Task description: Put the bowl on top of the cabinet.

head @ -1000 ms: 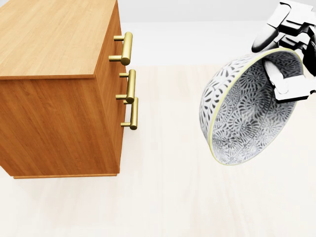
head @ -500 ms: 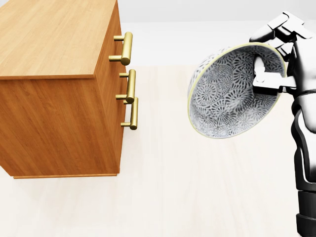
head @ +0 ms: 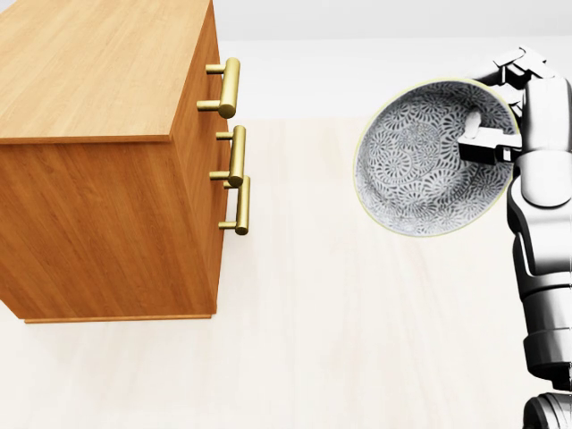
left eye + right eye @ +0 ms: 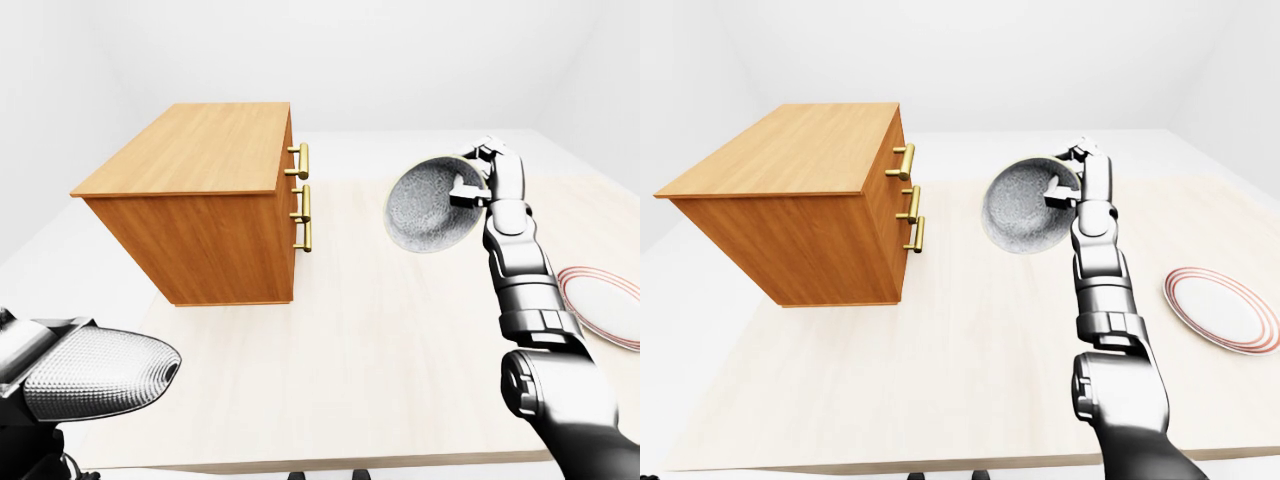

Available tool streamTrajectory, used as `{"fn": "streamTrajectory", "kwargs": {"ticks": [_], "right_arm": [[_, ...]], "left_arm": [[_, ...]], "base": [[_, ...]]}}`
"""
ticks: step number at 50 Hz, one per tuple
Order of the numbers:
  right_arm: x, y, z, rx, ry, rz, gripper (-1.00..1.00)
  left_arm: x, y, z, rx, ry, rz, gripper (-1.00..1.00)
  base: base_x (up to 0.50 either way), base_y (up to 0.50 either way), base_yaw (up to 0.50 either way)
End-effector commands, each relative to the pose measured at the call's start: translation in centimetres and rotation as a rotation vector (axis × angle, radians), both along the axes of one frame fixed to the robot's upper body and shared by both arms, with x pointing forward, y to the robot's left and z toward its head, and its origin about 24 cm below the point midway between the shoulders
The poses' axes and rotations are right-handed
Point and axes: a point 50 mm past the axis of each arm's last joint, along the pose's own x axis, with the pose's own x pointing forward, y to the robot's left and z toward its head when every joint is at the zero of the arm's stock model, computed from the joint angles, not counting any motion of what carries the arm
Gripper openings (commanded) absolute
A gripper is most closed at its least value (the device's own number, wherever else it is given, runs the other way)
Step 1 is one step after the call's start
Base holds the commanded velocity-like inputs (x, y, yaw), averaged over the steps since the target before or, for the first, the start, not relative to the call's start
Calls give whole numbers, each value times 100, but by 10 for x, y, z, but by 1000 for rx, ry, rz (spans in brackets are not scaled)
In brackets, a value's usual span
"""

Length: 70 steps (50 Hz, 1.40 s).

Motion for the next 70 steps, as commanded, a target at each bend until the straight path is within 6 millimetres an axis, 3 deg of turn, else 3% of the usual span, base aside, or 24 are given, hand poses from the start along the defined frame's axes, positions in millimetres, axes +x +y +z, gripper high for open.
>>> {"fn": "streamTrajectory", "kwargs": {"ticks": [1,5,9,13,18,21,25,37,42,53,58,66,70], "right_arm": [[3,-16,12,40,-24,-88,-100],[6,-10,7,42,-3,-81,-100],[8,-5,3,46,13,-61,-100],[8,0,2,46,13,-39,-100],[9,3,-1,44,24,-31,-100],[9,4,-2,36,26,-27,-100],[9,4,-3,39,35,-26,-100],[9,6,-8,37,46,-18,-100],[8,8,-5,33,30,-6,-100],[8,8,-4,34,29,0,-100],[7,9,-3,35,18,7,-100],[8,4,-4,42,33,-4,-100],[8,5,-7,45,47,-4,-100]], "left_arm": [[2,-4,-2,-2,-1,-19,98],[8,-18,3,-48,116,-235,98],[17,-49,-3,87,259,-409,98],[15,-66,1,65,210,-546,98],[6,-75,4,-6,16,-629,98],[5,-87,-1,82,-94,-538,98],[12,-109,-14,255,-108,-397,98],[10,-140,-15,438,-152,-269,98],[33,-158,-20,500,-44,-243,98],[53,-166,-36,578,98,-209,98],[73,-173,-47,595,196,-233,98],[103,-186,-46,659,266,-245,98],[106,-189,-47,670,278,-248,98]], "base": [[0,0,0],[0,0,0],[0,0,0],[0,0,0],[0,0,0],[0,0,0],[0,0,0],[0,0,0],[0,0,0],[0,0,0],[0,0,0],[0,0,0],[0,0,0]]}}
